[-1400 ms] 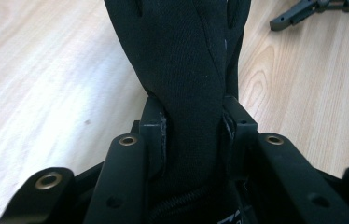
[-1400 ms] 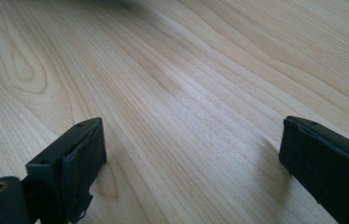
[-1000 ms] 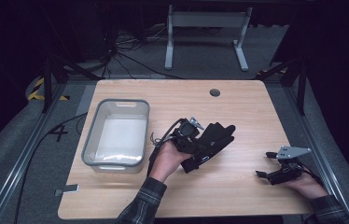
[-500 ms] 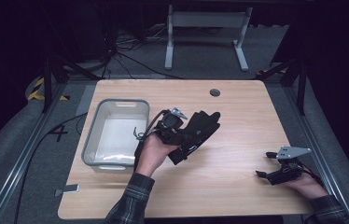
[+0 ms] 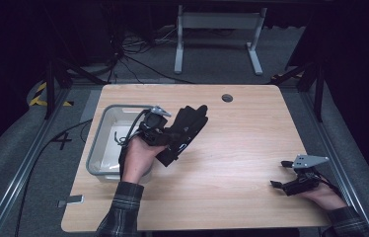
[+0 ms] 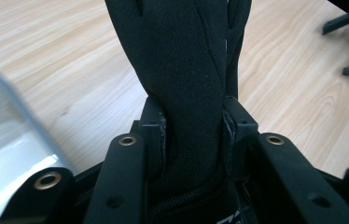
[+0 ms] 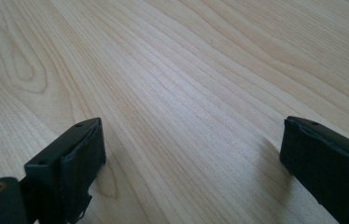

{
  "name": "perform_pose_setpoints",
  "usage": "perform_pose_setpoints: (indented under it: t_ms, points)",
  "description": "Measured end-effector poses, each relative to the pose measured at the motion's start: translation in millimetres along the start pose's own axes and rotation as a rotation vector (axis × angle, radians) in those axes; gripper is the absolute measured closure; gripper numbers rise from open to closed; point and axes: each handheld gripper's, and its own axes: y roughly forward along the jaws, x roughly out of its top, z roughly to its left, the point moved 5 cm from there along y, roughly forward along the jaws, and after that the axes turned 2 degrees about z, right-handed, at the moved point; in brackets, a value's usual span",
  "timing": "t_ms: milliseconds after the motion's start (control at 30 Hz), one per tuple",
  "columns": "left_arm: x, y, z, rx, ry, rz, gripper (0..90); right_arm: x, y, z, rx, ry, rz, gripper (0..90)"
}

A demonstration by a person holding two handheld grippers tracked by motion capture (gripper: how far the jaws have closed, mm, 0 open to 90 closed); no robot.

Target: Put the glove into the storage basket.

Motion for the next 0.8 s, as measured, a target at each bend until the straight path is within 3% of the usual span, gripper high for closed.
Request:
perform_pose_setpoints:
  t_ms: [333,400,800]
  points:
    - [-18.0,-29.6,37.7,0.074,-0.086,-0.043,67.4,0.0,0.0,0.0,0.0,0.0,0.0,7.6]
    - [-24.9,-35.5,48.6,0.111,-0.112,-0.036,67.4,0.0,0.0,0.0,0.0,0.0,0.0,7.6]
    - [-59.2,-40.6,85.4,0.179,-0.208,0.0,67.4,0.0,0.0,0.0,0.0,0.0,0.0,7.6]
